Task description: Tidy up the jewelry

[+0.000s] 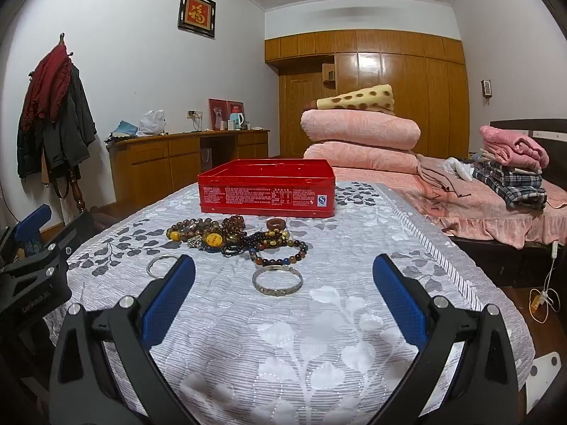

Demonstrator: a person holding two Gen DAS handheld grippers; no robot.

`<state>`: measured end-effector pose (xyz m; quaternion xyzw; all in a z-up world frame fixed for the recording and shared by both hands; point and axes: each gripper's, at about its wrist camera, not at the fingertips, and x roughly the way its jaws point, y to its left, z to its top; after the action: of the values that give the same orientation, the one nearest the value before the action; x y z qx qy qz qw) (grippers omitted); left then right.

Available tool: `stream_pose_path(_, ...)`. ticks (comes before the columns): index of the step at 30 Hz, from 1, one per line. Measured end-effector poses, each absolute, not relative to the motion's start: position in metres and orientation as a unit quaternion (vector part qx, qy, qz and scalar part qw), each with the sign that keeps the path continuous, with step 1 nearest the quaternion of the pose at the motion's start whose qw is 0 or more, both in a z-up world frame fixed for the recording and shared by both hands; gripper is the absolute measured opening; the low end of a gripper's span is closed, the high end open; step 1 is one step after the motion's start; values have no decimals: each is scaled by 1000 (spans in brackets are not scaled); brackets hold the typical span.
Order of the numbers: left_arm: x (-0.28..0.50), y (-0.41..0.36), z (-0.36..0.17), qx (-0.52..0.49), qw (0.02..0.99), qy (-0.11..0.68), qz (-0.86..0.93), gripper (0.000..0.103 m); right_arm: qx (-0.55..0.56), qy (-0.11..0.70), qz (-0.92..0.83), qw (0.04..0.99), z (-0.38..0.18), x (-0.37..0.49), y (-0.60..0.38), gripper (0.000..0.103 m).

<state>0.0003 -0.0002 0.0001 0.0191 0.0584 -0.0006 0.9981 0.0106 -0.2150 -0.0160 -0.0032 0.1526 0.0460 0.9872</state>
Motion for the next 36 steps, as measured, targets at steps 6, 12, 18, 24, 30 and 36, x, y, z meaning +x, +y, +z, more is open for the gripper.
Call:
stream_pose_path(6, 0, 0, 0, 19, 998, 54, 1, 97, -2, 153, 46, 987, -16, 11, -215, 97)
stream_pose_path(12, 0, -2, 0, 18, 998, 55, 1, 97, -2, 153, 46, 987, -16, 11, -216, 97)
stream_pose_path(18, -1, -2, 0, 18, 998, 53, 2, 97, -1, 154, 46, 987, -16, 12, -217, 97)
stream_pose_path(24, -1, -3, 0, 19, 998, 53, 2, 97, 0, 154, 46, 987, -16, 12, -218, 97)
stream_pose_path(30, -1, -3, 0, 19, 998, 53, 2, 97, 0, 154, 46, 987, -16, 12, -218, 97)
stream_pose_path(36, -1, -3, 0, 18, 998, 52, 2, 97, 0, 154, 46, 987, -16, 12, -218, 97)
